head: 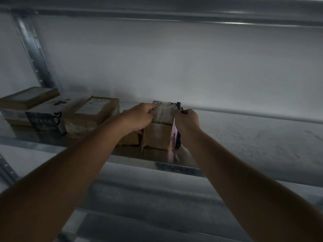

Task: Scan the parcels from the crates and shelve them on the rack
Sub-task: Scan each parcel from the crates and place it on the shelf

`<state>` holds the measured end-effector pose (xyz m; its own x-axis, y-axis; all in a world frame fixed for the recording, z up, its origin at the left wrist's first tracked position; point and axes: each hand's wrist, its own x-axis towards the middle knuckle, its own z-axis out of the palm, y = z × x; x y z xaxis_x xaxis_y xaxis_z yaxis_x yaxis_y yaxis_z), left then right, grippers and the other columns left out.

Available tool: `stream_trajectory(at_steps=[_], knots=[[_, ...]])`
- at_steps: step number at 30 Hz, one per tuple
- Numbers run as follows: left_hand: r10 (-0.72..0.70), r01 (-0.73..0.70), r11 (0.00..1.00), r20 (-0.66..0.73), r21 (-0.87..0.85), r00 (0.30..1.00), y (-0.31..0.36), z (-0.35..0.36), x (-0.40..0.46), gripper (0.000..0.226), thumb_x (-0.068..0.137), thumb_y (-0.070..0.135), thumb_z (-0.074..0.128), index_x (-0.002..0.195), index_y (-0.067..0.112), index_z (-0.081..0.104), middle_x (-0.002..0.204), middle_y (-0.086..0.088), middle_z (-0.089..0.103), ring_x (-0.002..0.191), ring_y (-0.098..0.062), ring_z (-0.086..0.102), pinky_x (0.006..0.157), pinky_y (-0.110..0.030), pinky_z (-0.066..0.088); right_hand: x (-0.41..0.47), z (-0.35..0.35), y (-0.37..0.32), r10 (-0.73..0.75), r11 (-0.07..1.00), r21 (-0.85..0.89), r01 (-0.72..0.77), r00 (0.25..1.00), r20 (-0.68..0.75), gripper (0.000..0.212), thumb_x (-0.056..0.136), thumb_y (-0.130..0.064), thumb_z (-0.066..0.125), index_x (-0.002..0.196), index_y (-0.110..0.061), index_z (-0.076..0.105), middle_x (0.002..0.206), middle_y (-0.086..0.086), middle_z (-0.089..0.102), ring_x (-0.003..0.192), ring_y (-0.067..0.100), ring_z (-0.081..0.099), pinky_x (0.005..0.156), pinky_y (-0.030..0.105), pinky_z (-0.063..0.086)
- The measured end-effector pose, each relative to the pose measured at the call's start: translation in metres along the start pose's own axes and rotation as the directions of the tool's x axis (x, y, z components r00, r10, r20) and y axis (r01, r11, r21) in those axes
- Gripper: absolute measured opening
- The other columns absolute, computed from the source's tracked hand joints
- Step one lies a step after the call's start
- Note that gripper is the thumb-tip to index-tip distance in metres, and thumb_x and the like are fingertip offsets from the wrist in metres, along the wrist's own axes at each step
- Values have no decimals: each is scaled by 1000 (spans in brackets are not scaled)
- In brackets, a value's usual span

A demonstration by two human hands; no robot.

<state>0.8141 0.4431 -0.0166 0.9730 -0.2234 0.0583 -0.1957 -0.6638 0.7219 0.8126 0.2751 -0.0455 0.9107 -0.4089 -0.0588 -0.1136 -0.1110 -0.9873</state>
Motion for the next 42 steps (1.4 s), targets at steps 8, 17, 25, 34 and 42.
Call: stream_trajectory(at_steps=[8, 17, 25, 34, 42], knots=[[83, -53, 956, -90, 288, 992, 14, 4, -4, 31, 110, 25, 49, 129, 14, 70, 120, -8, 72, 102, -21, 66, 80, -31, 51, -1, -27, -6, -49, 999, 4, 49, 998, 36, 35, 106, -46, 57, 123, -16, 62, 102, 10, 65, 89, 29, 60, 87, 51, 58], [367, -240, 832, -171, 500, 914, 42, 18, -38, 41, 106, 18, 51, 144, 8, 61, 147, -14, 59, 134, -30, 57, 110, -47, 48, -31, -72, -8, -279, 933, -220, 286, 958, 60, 36, 108, -48, 51, 136, -26, 57, 108, 4, 68, 81, 19, 64, 56, 28, 44], [445, -371, 766, -16, 525, 895, 62, 29, -81, 50, 110, 36, 46, 155, 14, 49, 159, -10, 48, 142, -30, 49, 116, -50, 42, -99, -115, -2, -502, 674, -615, 409, 865, 24, 38, 110, -44, 47, 141, -22, 51, 117, 10, 70, 96, 30, 58, 81, 40, 46], [578, -593, 672, 185, 444, 794, 82, 70, -151, 58, 109, 49, 43, 160, 21, 42, 167, -3, 37, 150, -27, 40, 121, -42, 33, -219, -171, 34, -473, 509, -852, 123, 867, -157, 45, 110, -43, 48, 151, -25, 47, 142, 11, 62, 114, 41, 58, 87, 46, 43], [666, -761, 535, 370, 368, 648, 145, 139, -220, 51, 107, 50, 42, 144, 18, 55, 151, -6, 53, 135, -33, 54, 108, -49, 47, -317, -268, 67, -436, 501, -855, -133, 814, -383, 42, 108, -44, 50, 147, -29, 50, 137, 9, 64, 114, 39, 61, 96, 50, 52]])
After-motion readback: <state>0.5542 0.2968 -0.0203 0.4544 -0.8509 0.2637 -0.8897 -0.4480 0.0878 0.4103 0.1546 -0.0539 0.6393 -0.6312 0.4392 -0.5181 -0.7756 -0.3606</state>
